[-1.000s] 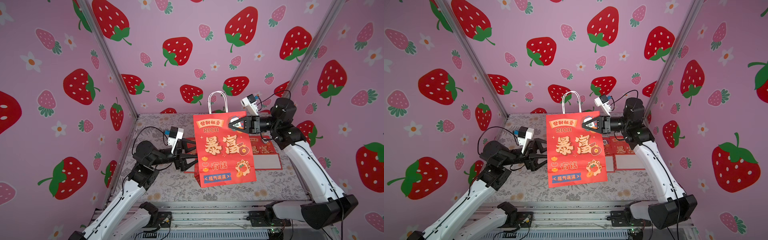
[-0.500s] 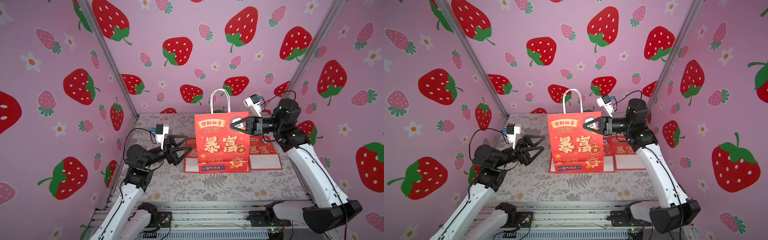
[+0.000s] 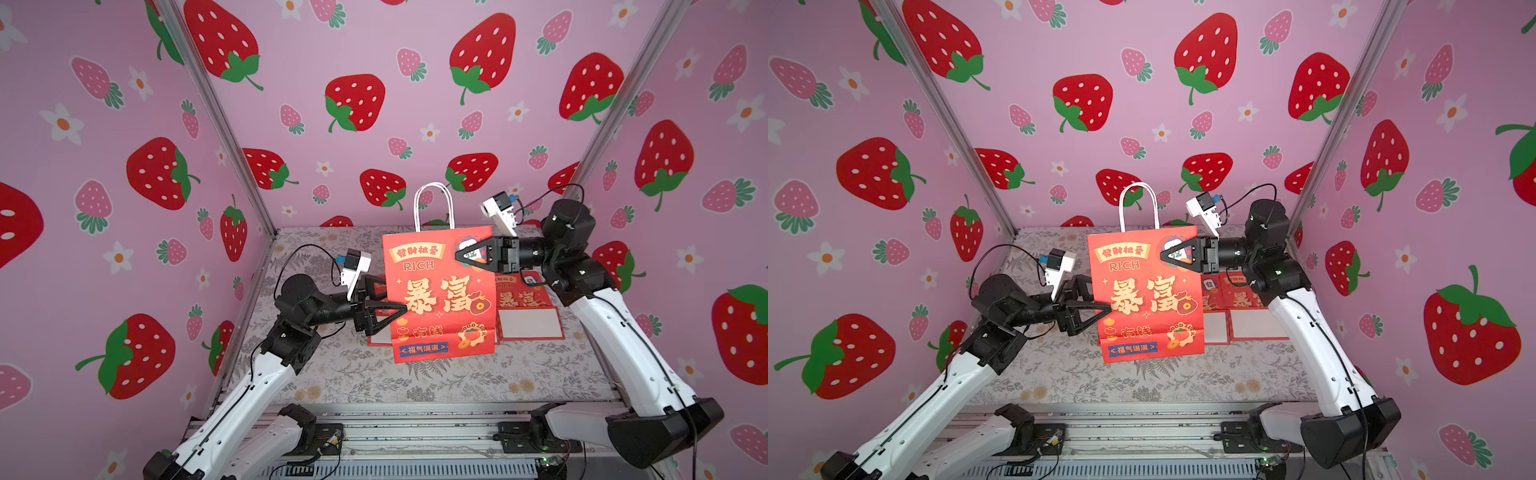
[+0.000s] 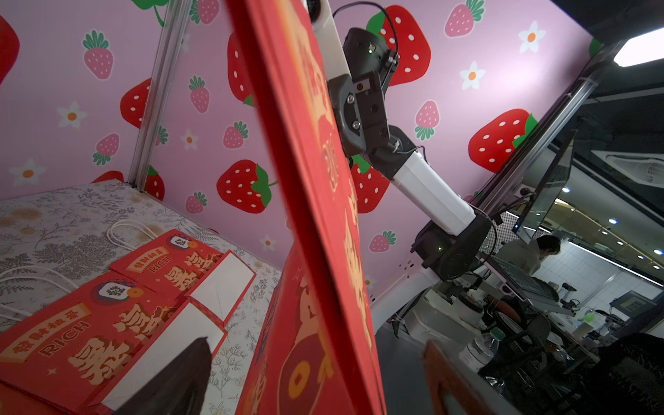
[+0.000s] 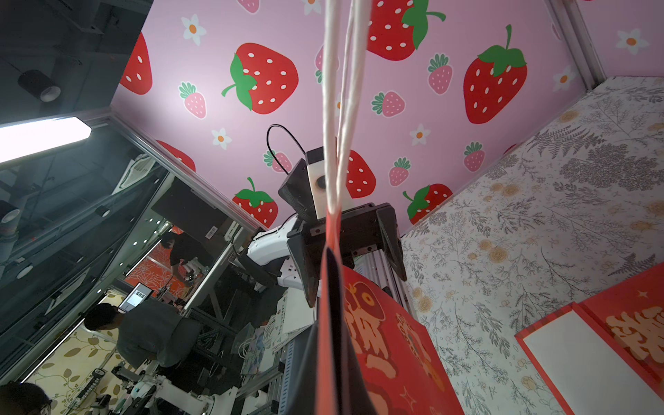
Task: Put away the paper bag
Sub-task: Press the paper bag.
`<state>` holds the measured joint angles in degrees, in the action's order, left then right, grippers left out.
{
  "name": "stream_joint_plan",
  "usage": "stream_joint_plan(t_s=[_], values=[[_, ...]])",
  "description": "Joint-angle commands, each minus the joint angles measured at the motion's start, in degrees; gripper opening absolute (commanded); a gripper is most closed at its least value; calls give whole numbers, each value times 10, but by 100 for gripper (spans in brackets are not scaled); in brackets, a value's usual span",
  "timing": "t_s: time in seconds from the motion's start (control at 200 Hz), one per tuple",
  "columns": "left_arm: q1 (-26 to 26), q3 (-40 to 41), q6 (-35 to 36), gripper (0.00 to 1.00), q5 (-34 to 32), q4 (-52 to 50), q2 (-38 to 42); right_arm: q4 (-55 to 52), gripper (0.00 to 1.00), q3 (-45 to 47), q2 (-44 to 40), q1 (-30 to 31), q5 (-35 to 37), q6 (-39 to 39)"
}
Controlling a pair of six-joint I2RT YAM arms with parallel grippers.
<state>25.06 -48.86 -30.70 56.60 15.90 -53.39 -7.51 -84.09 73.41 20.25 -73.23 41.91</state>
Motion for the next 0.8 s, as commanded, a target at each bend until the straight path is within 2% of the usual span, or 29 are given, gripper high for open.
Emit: stream_joint_plan(t_s=[0.0, 0.105, 0.235, 0.485, 0.56, 0.795], values=[[5, -31, 56, 80, -6, -66, -5, 11, 0, -4, -21, 1, 15, -6], [10, -37, 47, 67, 0, -52, -19, 11, 0, -1, -26, 2, 23, -7], [24, -45, 51, 56, -9, -52, -27, 12, 0, 12, -35, 4, 38, -12], [32, -44, 43, 53, -32, -33, -37, 21, 0, 43, -46, 18, 77, -24], [32, -44, 41, 49, -31, -27, -38, 26, 0, 49, -47, 21, 83, -24], [32, -38, 35, 12, -32, -15, -32, 96, 0, 82, -51, 28, 104, 17]])
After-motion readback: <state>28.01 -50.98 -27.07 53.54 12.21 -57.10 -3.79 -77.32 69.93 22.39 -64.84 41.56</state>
